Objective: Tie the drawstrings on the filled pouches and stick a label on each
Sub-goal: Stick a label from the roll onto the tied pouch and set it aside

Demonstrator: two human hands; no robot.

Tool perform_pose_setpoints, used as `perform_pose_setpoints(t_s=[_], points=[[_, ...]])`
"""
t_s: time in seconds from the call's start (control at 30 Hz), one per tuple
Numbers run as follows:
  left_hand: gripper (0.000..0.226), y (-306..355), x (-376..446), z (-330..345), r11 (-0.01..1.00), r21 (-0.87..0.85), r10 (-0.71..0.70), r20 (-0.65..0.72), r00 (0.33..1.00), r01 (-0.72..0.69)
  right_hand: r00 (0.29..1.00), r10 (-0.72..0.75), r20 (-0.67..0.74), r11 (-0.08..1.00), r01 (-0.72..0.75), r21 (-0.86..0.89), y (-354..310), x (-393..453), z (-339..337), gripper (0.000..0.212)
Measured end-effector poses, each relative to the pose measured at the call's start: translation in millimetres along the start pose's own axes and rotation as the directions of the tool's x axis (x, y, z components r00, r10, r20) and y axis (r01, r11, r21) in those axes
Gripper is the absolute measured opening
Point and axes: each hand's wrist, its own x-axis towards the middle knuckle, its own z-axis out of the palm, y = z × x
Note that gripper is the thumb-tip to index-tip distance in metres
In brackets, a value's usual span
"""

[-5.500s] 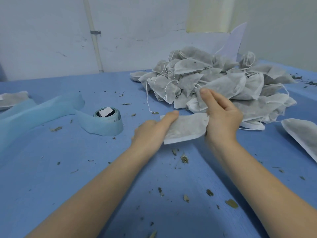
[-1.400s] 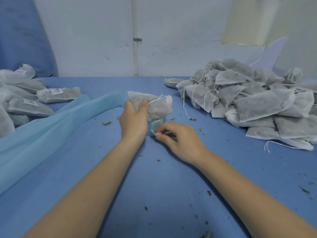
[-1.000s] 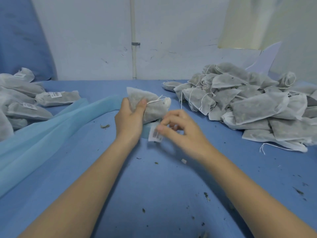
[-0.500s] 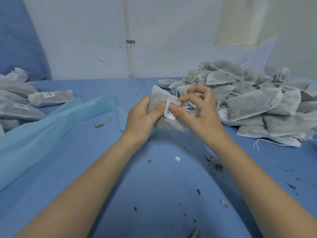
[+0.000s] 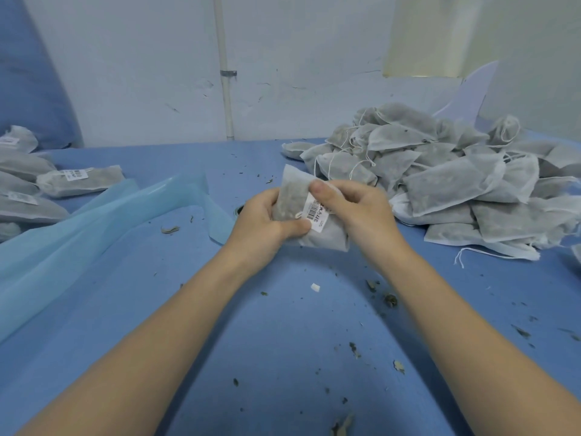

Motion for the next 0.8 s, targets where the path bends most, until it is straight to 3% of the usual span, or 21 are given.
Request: perform_pose_setpoints(t_s=[0.17, 0.27, 0.33, 0.37, 0.43, 0.47, 0.57, 0.7, 0.8], points=[[0.027, -1.3, 0.2, 3.9, 0.987, -0.138, -0.09, -0.015, 0.996, 0.087, 0.994, -0.062, -0.094, 0.995, 0.055, -0.078, 2.6, 3.4, -0.6, 0.016], [0.012, 2.3, 1.4, 5.1, 0.97, -0.211, -0.146, -0.106, 0.984, 0.121, 0.986, -0.066, 0.151, 0.997, 0.07, -0.022, -0.7, -2.7, -2.7, 0.004], [0.011, 4.1, 2.3, 3.2, 0.95, -0.283, -0.187, -0.165, 0.968, 0.135, 0.961, -0.045, 0.274, 0.999, 0.044, 0.009, 1.1, -5.8, -2.6, 0.035], [0.012, 4.4, 2.7, 2.5, 0.95, -0.282, -0.191, -0.198, 0.961, 0.131, 0.968, -0.021, 0.252, 1.0, 0.023, -0.005, 2.5, -6.0, -1.2, 0.055], [0.013, 6.1, 3.8, 3.0, 0.951, -0.286, -0.207, -0.293, 0.933, 0.121, 0.995, 0.028, 0.091, 0.999, -0.024, -0.043, 3.7, -5.7, 4.9, 0.087], [0.012, 6.6, 4.3, 2.9, 0.951, -0.287, -0.21, -0.342, 0.916, 0.112, 0.999, 0.047, 0.011, 0.998, -0.047, -0.029, 4.6, -6.1, 7.9, 0.091], [0.016, 10.3, 6.4, 3.2, 0.953, -0.291, -0.209, -0.436, 0.875, 0.083, 0.995, 0.072, -0.069, 0.986, -0.061, 0.157, 5.5, -7.0, 16.1, 0.065], [0.025, 13.2, 7.3, 1.2, 0.93, -0.361, -0.259, -0.524, 0.811, 0.064, 0.988, 0.15, -0.044, 0.859, -0.108, 0.5, 1.2, 0.3, 36.3, 0.042], [0.02, 18.6, 7.2, -7.9, 0.818, -0.574, -0.311, -0.502, 0.807, -0.041, 0.972, 0.161, -0.169, 0.861, -0.055, 0.505, -11.1, 13.1, 62.9, 0.019]])
